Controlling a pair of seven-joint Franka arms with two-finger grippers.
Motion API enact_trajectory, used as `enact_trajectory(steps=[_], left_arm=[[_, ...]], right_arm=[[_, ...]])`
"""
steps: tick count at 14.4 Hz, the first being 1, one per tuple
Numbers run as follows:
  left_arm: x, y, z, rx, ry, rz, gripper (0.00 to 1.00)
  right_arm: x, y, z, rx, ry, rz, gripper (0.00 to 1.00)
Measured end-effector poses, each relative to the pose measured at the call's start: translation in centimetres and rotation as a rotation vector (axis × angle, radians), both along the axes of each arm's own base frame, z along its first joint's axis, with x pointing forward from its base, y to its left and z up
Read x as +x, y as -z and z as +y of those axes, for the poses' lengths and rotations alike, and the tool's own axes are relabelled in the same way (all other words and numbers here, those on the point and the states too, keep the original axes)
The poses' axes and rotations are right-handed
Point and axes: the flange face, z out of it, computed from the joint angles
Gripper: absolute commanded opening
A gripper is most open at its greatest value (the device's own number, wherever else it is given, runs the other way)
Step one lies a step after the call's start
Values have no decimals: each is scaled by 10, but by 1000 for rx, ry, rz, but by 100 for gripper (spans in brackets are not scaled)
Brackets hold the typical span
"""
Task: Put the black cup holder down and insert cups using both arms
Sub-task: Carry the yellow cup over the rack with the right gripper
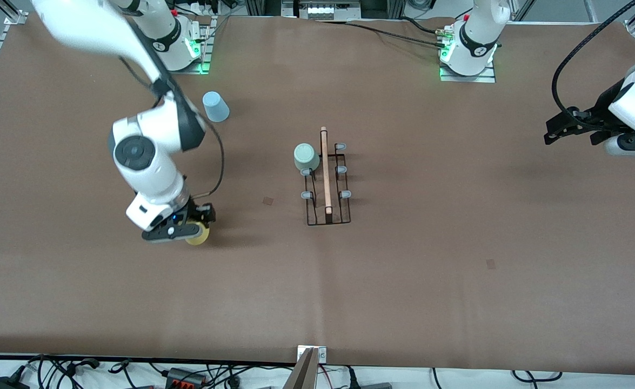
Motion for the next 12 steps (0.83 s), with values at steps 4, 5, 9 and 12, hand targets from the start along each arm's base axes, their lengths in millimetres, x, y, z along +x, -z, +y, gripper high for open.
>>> enact_trajectory(steps=[4, 5, 9, 12], left_arm=[[0, 0, 0, 0, 1, 0, 100], [0, 0, 0, 0, 1, 0, 100], [0, 0, 0, 0, 2, 2, 100], [0, 1, 0, 0, 3, 4, 100]], right_arm=[[-42, -44, 110, 99, 198, -62, 0], [-50, -46, 133, 125, 245, -68, 0], [-71, -39, 195, 193, 362, -59, 0], [-77, -24, 221, 212, 395, -41, 0]])
